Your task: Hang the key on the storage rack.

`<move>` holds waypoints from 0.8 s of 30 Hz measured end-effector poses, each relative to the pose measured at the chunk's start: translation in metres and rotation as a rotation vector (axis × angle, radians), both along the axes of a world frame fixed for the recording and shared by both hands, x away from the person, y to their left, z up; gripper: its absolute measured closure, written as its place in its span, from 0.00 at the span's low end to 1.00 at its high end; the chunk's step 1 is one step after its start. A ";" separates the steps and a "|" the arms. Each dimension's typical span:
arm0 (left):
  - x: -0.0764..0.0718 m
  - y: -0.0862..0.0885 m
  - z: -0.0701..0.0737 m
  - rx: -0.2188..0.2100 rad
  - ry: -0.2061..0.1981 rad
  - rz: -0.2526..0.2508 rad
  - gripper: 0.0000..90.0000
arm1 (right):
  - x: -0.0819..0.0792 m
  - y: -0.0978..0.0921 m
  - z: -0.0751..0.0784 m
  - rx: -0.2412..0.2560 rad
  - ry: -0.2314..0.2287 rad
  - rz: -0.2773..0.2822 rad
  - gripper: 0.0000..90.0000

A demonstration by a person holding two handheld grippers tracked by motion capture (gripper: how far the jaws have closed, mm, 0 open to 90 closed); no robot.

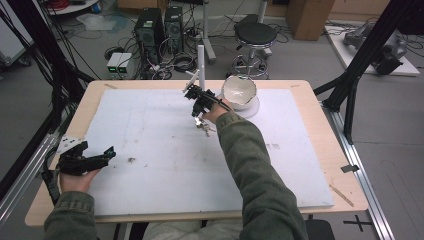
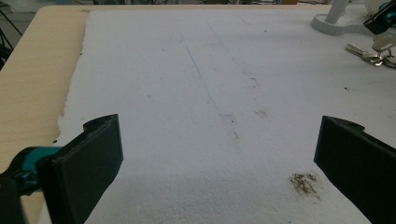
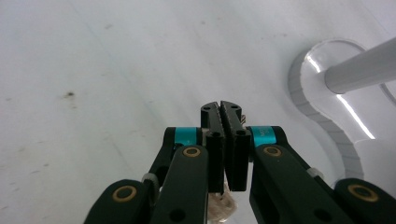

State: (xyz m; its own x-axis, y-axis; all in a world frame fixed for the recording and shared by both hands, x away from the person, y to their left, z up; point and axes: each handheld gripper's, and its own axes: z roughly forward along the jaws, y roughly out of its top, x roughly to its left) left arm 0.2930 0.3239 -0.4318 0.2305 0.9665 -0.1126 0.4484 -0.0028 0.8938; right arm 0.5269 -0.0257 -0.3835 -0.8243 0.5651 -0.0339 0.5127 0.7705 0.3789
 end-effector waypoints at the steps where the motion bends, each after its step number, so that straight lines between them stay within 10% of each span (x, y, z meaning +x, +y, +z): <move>1: 0.000 0.000 0.000 0.000 0.000 0.000 0.02 | -0.001 0.000 0.002 -0.001 -0.007 0.008 0.98; 24: 0.000 0.000 -0.002 -0.002 0.005 -0.005 0.02 | -0.026 -0.037 0.027 0.126 -0.044 -0.011 0.99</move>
State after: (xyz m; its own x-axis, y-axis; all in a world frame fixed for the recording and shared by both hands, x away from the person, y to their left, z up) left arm 0.2928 0.3237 -0.4333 0.2345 0.9652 -0.1157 0.4531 -0.0033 0.8914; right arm 0.5007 -0.0628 -0.3562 -0.8173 0.5762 0.0025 0.5018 0.7096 0.4946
